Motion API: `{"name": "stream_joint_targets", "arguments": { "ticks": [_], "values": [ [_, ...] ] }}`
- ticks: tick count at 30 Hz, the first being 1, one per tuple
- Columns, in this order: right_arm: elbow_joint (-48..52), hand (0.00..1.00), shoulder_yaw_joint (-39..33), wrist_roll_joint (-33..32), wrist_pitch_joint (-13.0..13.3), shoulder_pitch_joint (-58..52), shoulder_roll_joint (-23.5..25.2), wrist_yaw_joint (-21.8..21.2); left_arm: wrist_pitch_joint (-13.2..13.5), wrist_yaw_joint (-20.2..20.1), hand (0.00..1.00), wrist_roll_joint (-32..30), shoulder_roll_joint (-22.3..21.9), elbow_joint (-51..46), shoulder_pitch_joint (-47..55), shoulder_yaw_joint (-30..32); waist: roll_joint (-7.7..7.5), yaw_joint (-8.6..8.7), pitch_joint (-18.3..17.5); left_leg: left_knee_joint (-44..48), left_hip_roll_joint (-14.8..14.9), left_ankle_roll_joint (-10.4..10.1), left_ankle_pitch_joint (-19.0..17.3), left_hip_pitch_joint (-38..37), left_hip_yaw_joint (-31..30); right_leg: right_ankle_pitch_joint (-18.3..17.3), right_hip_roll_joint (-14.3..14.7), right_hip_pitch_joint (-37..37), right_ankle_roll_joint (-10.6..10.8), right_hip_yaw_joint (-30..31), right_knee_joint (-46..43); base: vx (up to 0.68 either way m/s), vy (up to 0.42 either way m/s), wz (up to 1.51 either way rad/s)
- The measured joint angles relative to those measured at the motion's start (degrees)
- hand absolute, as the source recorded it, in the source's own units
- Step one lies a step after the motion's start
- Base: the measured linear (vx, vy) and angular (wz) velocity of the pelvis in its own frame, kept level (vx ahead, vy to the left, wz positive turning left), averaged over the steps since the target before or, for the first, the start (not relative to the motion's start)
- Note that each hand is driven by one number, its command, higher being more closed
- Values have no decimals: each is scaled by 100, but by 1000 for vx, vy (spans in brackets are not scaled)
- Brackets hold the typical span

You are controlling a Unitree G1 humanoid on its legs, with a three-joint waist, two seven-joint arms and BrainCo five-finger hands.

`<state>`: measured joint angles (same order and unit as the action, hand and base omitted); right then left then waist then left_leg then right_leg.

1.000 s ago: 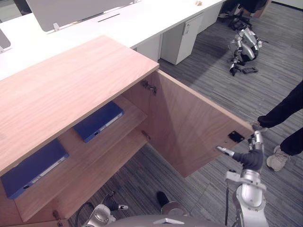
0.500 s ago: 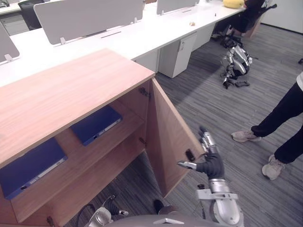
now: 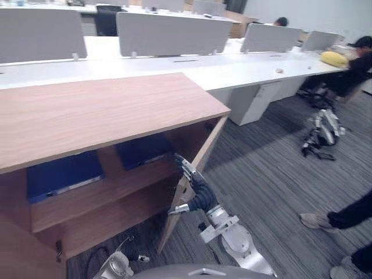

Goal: Walk over to the cabinet, pick up the folder, carry it to the office cabinet, place the folder inside the office cabinet, then close the office cabinet door

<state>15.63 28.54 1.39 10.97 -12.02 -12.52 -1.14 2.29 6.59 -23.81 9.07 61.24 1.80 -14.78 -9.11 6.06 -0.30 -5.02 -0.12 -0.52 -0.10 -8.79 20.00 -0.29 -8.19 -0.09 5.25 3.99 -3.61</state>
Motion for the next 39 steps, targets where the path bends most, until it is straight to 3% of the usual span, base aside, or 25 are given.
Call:
{"name": "stream_joint_targets", "arguments": {
  "ticks": [9, 17, 27, 32, 39],
  "values": [
    [-734, 0, -447, -110, 81, 963, 211, 211, 4, 60, 0, 71, 39, 63, -17, 441, 144, -263, 53, 1, -69, 163, 111, 387, -578, 25, -111, 80, -31, -563, 198, 33, -3, 35],
    [-1206, 0, -769, -67, 193, 1646, 318, 507, -6, 91, 0, 237, -16, 62, -33, 852, 374, -350, 215, 1, -46, 141, 154, 573, -990, -17, -110, 203, 34, -1018, 309, 30, -27, 27],
    [-1415, 0, -1227, 357, 166, 1986, 348, 759, -5, 146, 0, 349, -15, 21, -45, 973, 408, -458, 320, -1, -8, 128, 170, 593, -1076, -17, -70, 234, 40, -1112, 386, 12, -11, 6],
    [-627, 0, -1516, 358, 151, 1663, 358, 894, 5, 197, 0, 350, -22, 12, -48, 1019, 453, -416, 425, 1, 18, 125, 175, 591, -1082, -8, -62, 232, 46, -1098, 388, -3, -6, 0],
    [648, 0, -2214, 337, 405, 1129, 465, 1204, -2, 316, 0, 354, 11, -1, 71, 1016, 469, -261, 429, 1, 169, 35, 234, 585, -1091, -18, 66, 176, 20, -1055, 279, -25, -44, -2]
  ]
}}
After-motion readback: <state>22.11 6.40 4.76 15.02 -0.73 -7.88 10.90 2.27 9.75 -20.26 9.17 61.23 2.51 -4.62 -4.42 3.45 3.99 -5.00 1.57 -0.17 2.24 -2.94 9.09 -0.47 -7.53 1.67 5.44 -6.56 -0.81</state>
